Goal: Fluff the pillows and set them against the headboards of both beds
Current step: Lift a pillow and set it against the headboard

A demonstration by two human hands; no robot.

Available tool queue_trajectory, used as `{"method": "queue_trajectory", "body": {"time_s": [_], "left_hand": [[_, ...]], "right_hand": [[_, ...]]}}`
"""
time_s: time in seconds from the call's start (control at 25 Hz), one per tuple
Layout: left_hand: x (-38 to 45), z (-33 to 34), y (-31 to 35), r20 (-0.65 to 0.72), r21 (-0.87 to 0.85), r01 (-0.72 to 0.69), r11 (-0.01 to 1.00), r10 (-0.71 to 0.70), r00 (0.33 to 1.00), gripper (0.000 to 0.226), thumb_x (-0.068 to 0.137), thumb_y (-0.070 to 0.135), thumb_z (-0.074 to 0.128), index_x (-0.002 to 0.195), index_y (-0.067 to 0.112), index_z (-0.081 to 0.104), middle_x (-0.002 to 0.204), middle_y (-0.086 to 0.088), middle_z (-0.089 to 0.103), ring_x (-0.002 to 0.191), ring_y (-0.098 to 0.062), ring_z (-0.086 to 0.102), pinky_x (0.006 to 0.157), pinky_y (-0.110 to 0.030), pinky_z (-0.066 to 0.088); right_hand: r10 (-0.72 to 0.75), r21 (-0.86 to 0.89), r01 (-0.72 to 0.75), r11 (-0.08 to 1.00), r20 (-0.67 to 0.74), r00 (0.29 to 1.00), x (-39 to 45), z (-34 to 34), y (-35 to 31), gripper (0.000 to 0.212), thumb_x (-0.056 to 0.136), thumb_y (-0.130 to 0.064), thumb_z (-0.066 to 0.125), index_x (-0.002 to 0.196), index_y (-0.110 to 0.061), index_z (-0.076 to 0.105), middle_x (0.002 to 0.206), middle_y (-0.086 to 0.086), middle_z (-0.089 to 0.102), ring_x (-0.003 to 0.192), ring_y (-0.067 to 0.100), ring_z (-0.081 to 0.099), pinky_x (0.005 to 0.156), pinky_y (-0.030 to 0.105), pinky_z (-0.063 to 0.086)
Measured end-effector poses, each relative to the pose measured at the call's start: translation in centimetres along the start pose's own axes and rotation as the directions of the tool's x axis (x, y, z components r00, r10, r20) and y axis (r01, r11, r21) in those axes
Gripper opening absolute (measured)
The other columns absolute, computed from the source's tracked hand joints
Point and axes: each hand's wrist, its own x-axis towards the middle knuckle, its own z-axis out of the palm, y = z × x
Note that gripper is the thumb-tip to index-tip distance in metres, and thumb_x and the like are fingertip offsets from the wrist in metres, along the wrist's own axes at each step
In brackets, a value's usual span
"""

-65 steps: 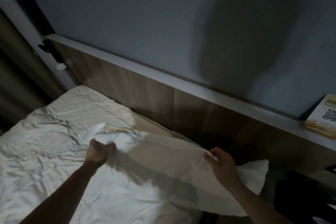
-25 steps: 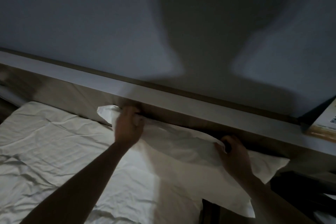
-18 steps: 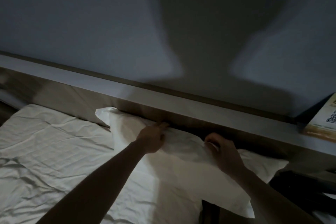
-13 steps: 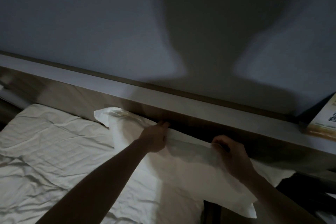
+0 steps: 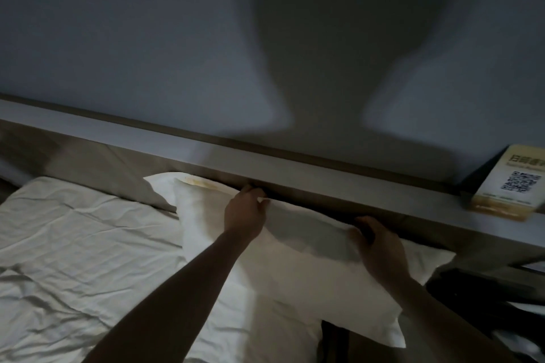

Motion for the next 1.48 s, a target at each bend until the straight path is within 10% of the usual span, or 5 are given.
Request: {"method": "queue_trajectory", "body": {"time_s": [0.4, 0.76, 1.0, 1.24, 1.48], "left_hand": [[0.2, -0.1, 0.3, -0.053, 0.011, 0.012, 1.000, -0.011, 0.999, 0.018, 0.100, 0.032, 0.058, 0.106, 0.022, 0.072, 0.112, -0.004, 0.071, 0.101, -0.030, 0.070, 0.083, -0.041, 0.058], [-5.0, 1.9, 0.3, -0.035, -0.200, 0.028, 0.979, -0.035, 0.999, 0.065, 0.088, 0.015, 0.077, 0.144, 0.017, 0.045, 0.156, -0.008, 0.035, 0.130, -0.031, 0.053, 0.100, -0.047, 0.057], [-7.8, 4.1, -0.9, 0.121, 0.007, -0.018, 1.000, 0.017, 0.992, 0.073, 0.087, 0.034, 0.075, 0.150, 0.019, 0.042, 0.157, -0.006, 0.041, 0.148, -0.034, 0.033, 0.122, -0.048, 0.036], [-8.3, 3.7, -1.5, 0.280, 0.165, -0.066, 0.984, 0.018, 0.960, 0.085, 0.095, 0.043, 0.062, 0.163, 0.027, 0.013, 0.174, -0.002, 0.001, 0.161, -0.031, -0.004, 0.130, -0.054, 0.005], [-8.1, 3.5, -2.2, 0.408, 0.236, -0.097, 0.967, -0.008, 0.913, 0.090, 0.097, 0.041, 0.062, 0.164, 0.032, 0.004, 0.173, 0.003, -0.013, 0.160, -0.030, -0.015, 0.125, -0.060, 0.003]], "right_hand": [[-0.078, -0.317, 0.046, 0.947, -0.090, 0.993, 1.2, -3.2, 2.8, 0.024, 0.103, -0.036, 0.057, 0.101, -0.024, 0.077, 0.086, 0.006, 0.079, 0.077, 0.030, 0.074, 0.065, 0.037, 0.053], [0.076, -0.243, -0.098, 0.965, -0.098, 0.992, -0.9, -2.8, 7.3, 0.017, 0.099, -0.032, 0.056, 0.097, -0.022, 0.070, 0.094, 0.004, 0.072, 0.097, 0.034, 0.065, 0.089, 0.048, 0.048], [0.104, -0.048, -0.121, 0.991, -0.267, 0.958, -1.7, -2.5, 7.5, 0.020, 0.102, -0.022, 0.055, 0.103, -0.012, 0.072, 0.096, 0.011, 0.072, 0.093, 0.036, 0.065, 0.083, 0.046, 0.054], [-0.051, -0.219, 0.026, 0.975, -0.109, 0.993, -2.8, -1.2, 7.8, 0.030, 0.102, -0.035, 0.055, 0.131, -0.026, 0.057, 0.128, 0.006, 0.066, 0.120, 0.031, 0.058, 0.111, 0.056, 0.042], [-0.010, -0.522, 0.121, 0.845, 0.210, 0.978, -3.5, 1.0, 8.6, 0.094, 0.084, -0.088, 0.035, 0.156, -0.027, 0.038, 0.159, 0.001, 0.044, 0.150, 0.034, 0.031, 0.122, 0.052, -0.004]]}}
